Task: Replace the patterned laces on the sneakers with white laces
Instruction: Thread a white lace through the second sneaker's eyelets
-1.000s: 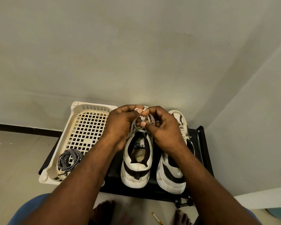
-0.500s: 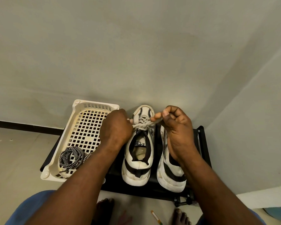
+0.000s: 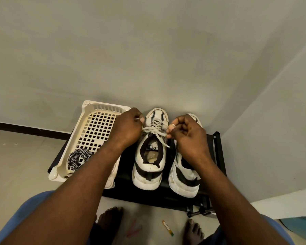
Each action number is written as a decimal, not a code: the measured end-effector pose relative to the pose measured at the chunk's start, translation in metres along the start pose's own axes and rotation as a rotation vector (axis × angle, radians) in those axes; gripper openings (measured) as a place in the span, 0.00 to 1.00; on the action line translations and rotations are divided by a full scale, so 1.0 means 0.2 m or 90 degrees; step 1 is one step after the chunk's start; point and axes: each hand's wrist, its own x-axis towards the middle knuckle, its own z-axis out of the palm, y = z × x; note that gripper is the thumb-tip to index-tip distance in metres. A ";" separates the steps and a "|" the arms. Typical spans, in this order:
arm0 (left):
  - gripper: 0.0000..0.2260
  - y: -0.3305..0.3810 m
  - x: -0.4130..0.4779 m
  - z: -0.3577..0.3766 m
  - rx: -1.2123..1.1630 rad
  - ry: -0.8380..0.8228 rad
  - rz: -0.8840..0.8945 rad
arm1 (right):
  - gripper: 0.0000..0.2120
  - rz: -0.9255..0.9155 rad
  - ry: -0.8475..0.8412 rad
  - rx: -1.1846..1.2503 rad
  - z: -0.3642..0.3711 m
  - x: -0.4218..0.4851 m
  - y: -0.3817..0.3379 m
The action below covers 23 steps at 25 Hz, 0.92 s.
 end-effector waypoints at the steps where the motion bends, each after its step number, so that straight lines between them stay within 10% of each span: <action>1: 0.06 0.00 -0.01 -0.02 -0.104 -0.020 -0.026 | 0.04 -0.038 -0.028 -0.078 0.00 -0.01 0.00; 9: 0.11 0.02 -0.20 0.02 0.038 -0.027 0.071 | 0.09 -0.196 -0.074 -0.397 0.06 -0.07 -0.01; 23: 0.06 0.14 -0.73 -0.12 0.249 0.049 0.169 | 0.07 -0.360 -0.178 -0.425 0.09 -0.44 -0.24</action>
